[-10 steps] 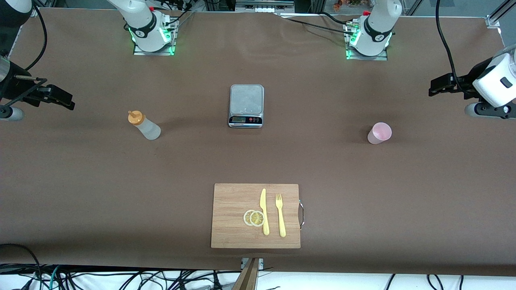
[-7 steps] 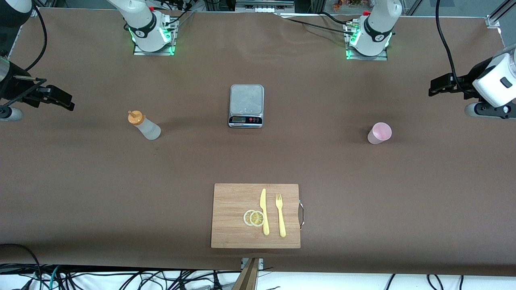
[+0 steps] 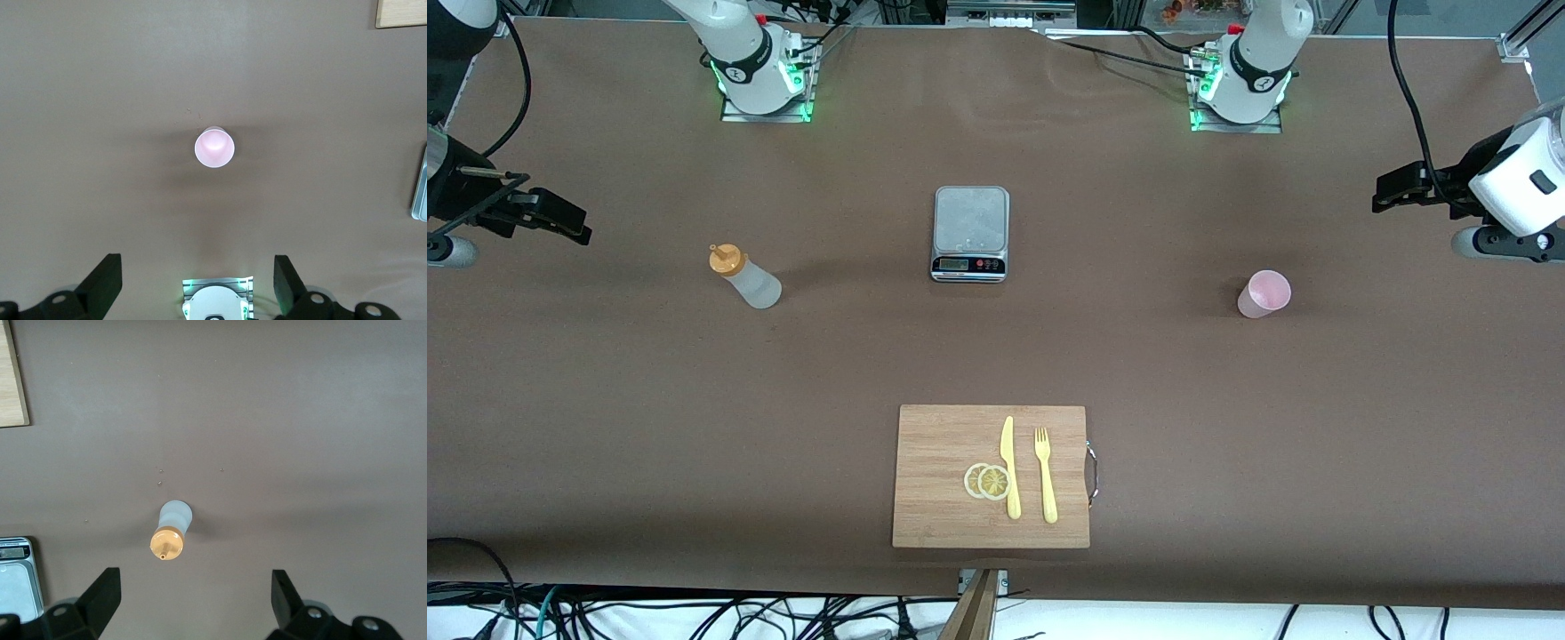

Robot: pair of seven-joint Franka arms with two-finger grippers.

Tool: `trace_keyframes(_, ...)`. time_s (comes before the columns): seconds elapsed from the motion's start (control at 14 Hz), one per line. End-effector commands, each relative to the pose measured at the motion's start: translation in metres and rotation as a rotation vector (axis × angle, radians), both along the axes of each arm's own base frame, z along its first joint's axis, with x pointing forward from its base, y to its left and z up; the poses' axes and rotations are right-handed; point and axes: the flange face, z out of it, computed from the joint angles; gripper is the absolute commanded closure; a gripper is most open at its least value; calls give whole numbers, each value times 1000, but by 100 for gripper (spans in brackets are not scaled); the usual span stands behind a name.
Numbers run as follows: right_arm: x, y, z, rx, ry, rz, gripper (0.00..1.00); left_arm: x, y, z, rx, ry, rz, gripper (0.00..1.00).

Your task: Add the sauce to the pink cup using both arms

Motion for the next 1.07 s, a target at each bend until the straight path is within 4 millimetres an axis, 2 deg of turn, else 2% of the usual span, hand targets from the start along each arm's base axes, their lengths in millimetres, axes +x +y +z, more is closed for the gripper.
trace_keyframes(0.0, -1, -1, 3, 15, -8, -8, 0, 5, -2, 3, 8, -3, -6, 0)
trace_keyframes(0.43, -1, -1, 3, 15, -8, -8, 0, 7, -8, 7, 10, -10, -12, 0)
trace_keyframes(1.0, -1, -1, 4, 15, -9, -8, 0, 9, -6, 3, 12, -4, -10, 0)
